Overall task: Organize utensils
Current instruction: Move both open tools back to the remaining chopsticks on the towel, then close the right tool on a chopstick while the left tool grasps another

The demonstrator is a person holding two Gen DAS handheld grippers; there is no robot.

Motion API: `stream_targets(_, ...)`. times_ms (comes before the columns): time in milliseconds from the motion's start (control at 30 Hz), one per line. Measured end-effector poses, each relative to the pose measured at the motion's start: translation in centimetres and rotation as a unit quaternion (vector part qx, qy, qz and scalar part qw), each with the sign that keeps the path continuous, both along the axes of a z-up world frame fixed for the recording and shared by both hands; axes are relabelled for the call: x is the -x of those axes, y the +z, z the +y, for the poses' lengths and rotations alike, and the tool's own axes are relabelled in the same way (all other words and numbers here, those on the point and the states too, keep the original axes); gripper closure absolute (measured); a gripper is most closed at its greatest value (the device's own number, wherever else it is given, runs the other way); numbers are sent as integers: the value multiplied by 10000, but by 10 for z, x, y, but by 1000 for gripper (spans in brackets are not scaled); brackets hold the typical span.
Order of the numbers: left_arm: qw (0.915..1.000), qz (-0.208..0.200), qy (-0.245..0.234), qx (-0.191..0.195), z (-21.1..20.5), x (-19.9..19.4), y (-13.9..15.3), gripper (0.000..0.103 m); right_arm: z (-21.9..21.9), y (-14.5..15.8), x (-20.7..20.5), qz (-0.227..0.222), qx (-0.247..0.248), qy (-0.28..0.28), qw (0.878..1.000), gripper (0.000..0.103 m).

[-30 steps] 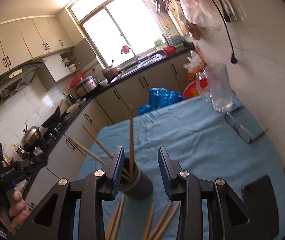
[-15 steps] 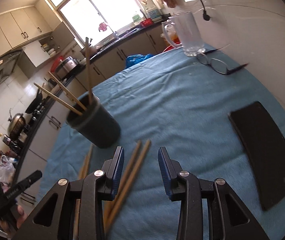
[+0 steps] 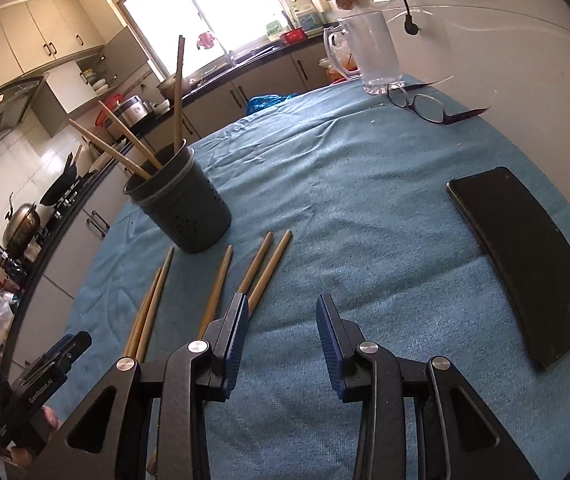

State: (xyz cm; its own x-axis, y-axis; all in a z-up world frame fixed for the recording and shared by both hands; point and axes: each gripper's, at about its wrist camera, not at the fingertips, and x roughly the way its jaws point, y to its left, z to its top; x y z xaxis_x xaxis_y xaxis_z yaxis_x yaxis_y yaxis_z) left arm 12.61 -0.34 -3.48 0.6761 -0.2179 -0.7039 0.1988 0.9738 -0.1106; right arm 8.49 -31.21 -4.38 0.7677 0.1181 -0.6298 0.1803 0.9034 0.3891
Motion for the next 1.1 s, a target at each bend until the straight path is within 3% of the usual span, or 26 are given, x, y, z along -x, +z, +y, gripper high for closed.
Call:
stream_targets(167,9989,245,67,384,14,-8,-4,44,2,-1,-4,152,-84,74,9998,65)
stream_targets(433,9948,608,99,807,25,-19,-13,44,11,1,-20,378,-328,488,9976,78)
stream_targets(733,9956,556,74,757,24,-17,-12,44,54,0,-66,655,-4,1121,9915,82)
stream_targets(933,9955,560,25,763,23,-16,-11,44,71,-14,-91,1041,514,1148,9866,87)
stream_targets(1100,9971,582,-166,451,9,-14,-7,44,81,-21,-87,1044,601,1386,9830,94)
